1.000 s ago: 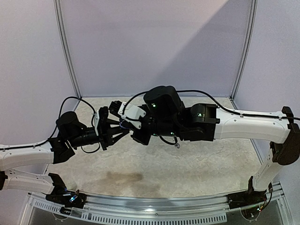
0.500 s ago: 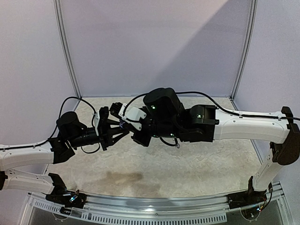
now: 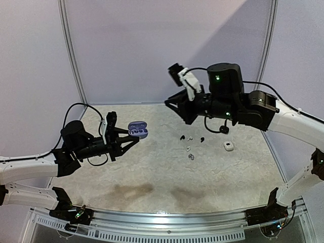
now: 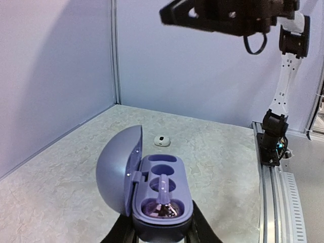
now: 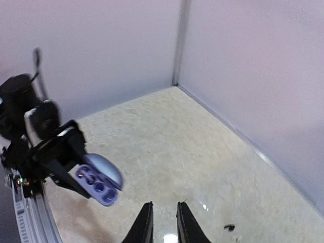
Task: Insert the wireless bluetooth earbuds into the charging case
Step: Adjust the right earbud at the center of the board.
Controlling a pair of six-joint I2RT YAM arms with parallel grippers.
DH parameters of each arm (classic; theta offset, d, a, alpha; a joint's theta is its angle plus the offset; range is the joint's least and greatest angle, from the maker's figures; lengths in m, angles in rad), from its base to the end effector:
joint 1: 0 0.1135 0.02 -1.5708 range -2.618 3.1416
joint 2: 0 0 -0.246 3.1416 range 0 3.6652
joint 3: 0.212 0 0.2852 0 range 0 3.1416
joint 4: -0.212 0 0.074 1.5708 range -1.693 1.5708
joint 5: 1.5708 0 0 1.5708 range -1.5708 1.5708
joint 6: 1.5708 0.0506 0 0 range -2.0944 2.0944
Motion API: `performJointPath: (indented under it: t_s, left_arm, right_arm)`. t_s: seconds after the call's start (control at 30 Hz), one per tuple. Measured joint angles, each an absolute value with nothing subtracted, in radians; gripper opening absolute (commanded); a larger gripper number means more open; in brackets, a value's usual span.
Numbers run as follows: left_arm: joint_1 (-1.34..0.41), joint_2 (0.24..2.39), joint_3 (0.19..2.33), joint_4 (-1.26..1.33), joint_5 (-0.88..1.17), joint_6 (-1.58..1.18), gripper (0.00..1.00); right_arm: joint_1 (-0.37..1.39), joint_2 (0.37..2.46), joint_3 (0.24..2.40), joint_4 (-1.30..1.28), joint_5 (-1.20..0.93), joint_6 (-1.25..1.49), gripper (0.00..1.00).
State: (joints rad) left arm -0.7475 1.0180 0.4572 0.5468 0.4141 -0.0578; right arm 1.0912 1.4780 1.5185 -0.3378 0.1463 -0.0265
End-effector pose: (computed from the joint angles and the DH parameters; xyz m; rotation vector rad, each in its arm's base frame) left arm 0.1909 -0.2047 0.2237 0.8700 1.4219 -0.9462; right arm 0.1874 0.3444 0.3934 -0.9228 1.6704 0.5949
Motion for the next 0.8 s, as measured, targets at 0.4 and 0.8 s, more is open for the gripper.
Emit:
performJointPath:
  t_s: [0.4,0.8]
  left_arm:
    - [-0.748,0.998,0.447,0.548,0.439,-0.075,0.00]
    - [-0.748,0.986,0.447,0.548,0.469,-0.052,0.00]
  right_arm:
    - [0.792,1.583,1.284,-0.544,0.096,0.366,0.35]
    - [0.694,1.855,1.281,-0.704,0.010,0.384,0.13]
